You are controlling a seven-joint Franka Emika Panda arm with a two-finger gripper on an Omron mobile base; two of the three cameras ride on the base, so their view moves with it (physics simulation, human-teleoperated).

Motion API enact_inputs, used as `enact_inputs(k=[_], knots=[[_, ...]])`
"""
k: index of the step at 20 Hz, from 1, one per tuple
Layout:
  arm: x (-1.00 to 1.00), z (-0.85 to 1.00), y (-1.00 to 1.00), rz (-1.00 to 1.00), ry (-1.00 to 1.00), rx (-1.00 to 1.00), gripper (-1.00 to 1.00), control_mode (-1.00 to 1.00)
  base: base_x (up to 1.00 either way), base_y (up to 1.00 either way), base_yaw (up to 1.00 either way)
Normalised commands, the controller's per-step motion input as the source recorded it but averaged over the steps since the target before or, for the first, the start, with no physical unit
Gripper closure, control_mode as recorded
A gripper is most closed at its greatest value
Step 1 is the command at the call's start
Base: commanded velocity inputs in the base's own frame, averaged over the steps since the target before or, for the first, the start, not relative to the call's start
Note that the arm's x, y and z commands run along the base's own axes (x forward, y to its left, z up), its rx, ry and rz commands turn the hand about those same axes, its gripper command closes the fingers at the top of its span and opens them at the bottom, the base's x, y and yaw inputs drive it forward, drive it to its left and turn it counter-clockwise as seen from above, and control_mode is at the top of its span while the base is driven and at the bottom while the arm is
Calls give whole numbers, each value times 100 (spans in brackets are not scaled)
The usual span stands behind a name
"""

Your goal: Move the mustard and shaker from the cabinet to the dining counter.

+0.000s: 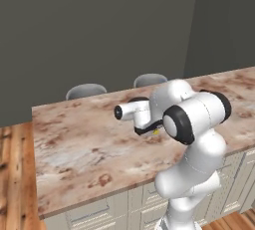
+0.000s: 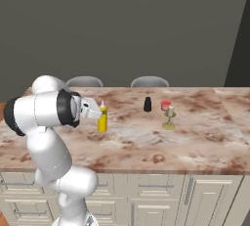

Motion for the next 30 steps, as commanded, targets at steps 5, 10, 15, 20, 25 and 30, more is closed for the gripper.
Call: enact_inputs(k=[5, 10, 15, 20, 25, 30], knots=[[-3, -60, 1, 0, 0, -6, -100, -100, 0, 0, 0], [-21, -40, 0, 0, -2, -3, -100, -100, 0, 0, 0], [-44, -16, 0, 0, -5, 0, -100, -100, 0, 0, 0], [-56, -3, 0, 0, -8, 0, -100, -100, 0, 0, 0], [-52, 0, 0, 0, -12, 0, -100, -100, 0, 0, 0], [-27, 2, 0, 0, -10, 0, -100, -100, 0, 0, 0]])
